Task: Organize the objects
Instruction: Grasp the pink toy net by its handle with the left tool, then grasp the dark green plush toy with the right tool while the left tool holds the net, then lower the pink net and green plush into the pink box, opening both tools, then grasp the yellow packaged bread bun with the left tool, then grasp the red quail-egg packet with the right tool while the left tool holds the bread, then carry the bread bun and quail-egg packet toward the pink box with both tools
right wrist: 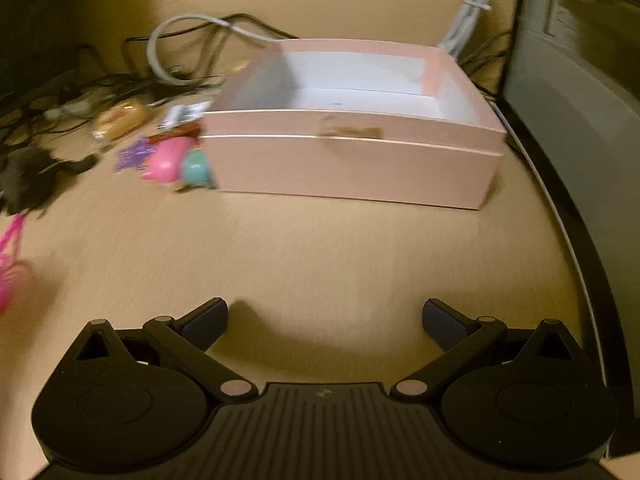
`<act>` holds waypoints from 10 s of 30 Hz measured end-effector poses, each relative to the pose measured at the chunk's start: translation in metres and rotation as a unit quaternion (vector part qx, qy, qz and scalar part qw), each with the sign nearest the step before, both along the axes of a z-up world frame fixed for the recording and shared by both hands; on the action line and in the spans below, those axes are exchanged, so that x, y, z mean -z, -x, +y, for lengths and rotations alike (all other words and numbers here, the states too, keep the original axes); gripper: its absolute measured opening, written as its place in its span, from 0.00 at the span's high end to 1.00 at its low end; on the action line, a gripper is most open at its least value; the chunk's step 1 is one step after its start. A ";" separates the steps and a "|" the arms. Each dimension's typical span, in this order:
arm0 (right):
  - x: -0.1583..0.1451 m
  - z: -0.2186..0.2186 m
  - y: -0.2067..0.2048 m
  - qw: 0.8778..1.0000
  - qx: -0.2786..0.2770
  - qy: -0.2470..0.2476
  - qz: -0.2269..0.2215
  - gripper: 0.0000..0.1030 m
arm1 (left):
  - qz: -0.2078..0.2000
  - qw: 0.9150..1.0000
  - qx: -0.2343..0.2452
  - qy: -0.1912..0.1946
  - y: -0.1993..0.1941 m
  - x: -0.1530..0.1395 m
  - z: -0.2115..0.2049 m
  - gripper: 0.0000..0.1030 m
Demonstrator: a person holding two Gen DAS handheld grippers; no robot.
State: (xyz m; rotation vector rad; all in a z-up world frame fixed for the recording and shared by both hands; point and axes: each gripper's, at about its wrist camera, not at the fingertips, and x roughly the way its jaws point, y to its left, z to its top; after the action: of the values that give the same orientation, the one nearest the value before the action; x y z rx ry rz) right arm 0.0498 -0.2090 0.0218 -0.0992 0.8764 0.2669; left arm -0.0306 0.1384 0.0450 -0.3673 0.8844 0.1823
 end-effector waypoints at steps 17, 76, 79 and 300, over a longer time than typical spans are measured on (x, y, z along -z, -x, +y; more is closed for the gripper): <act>-0.033 0.040 0.057 0.996 -0.058 0.025 -0.058 0.00 | 0.015 0.996 0.062 -0.056 -0.010 0.010 -0.020 0.74; -0.076 0.106 0.060 0.996 -0.070 -0.013 -0.053 0.18 | -0.069 0.969 0.232 0.054 0.006 -0.029 -0.008 0.75; -0.082 0.060 0.074 0.998 -0.024 -0.009 -0.065 0.18 | -0.082 0.959 0.265 0.059 -0.019 -0.041 -0.046 0.75; -0.047 -0.015 0.092 0.998 0.037 0.052 -0.012 0.29 | -0.020 0.938 0.340 0.068 -0.013 -0.003 -0.100 0.56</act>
State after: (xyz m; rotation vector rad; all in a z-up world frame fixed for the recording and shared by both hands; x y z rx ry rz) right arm -0.0419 -0.2244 0.0688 -0.1663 0.8690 0.1494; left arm -0.0178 0.0379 0.0479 -0.1751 0.9404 -0.5267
